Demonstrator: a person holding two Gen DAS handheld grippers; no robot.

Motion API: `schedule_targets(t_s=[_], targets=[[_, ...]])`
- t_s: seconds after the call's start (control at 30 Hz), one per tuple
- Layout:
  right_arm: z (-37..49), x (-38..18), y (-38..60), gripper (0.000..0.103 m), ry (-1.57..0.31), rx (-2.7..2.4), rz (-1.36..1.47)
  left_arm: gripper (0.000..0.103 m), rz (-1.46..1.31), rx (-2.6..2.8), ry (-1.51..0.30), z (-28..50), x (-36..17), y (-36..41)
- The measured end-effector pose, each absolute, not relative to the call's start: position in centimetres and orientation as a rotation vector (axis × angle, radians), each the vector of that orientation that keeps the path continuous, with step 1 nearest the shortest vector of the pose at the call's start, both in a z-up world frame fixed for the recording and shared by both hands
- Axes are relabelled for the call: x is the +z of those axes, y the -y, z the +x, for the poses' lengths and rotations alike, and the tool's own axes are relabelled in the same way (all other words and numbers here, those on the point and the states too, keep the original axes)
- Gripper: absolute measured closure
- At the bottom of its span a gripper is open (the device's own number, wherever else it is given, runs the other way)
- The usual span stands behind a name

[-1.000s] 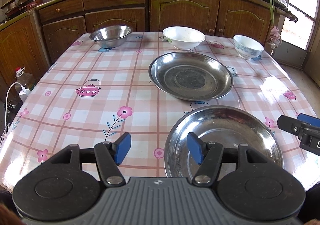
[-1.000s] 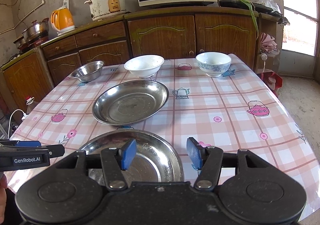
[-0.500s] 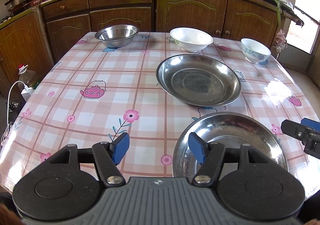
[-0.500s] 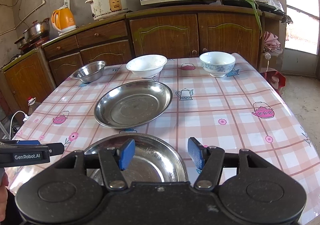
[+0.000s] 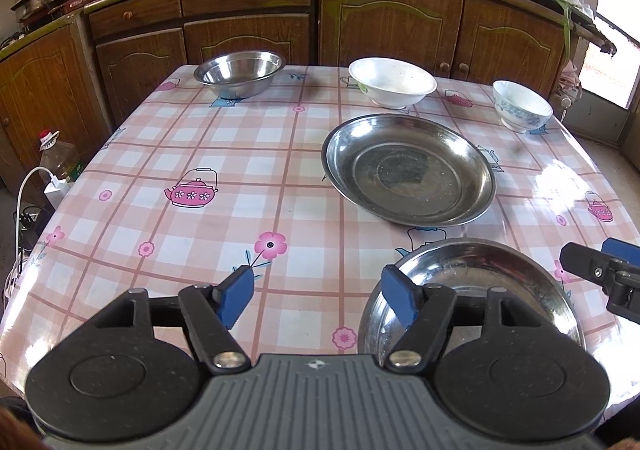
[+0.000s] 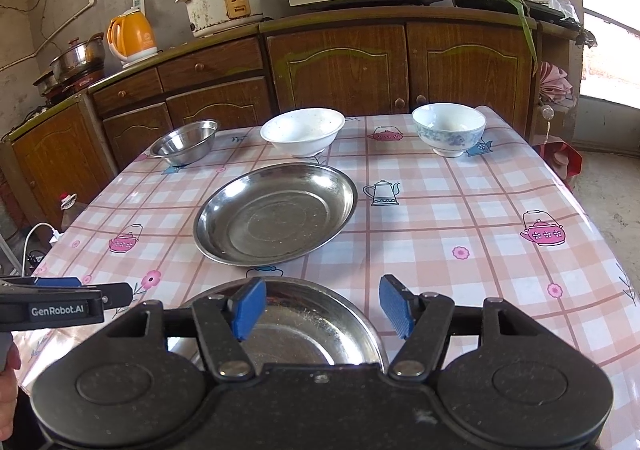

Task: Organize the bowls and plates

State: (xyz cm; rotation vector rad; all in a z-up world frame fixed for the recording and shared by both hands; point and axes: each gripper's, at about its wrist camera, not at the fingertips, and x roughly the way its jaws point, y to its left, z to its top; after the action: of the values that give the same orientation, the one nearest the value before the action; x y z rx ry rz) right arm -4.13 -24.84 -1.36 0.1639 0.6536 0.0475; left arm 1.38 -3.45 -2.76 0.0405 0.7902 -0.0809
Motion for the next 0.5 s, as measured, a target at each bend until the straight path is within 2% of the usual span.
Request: schedule_targets(t_s=[0.5], targets=[[-2.9, -1.7, 24.7, 0.024, -0.665, 0.058, 0.170, 0.027, 0.042, -0.067, -0.802, 2.6, -3.0, 3.2]])
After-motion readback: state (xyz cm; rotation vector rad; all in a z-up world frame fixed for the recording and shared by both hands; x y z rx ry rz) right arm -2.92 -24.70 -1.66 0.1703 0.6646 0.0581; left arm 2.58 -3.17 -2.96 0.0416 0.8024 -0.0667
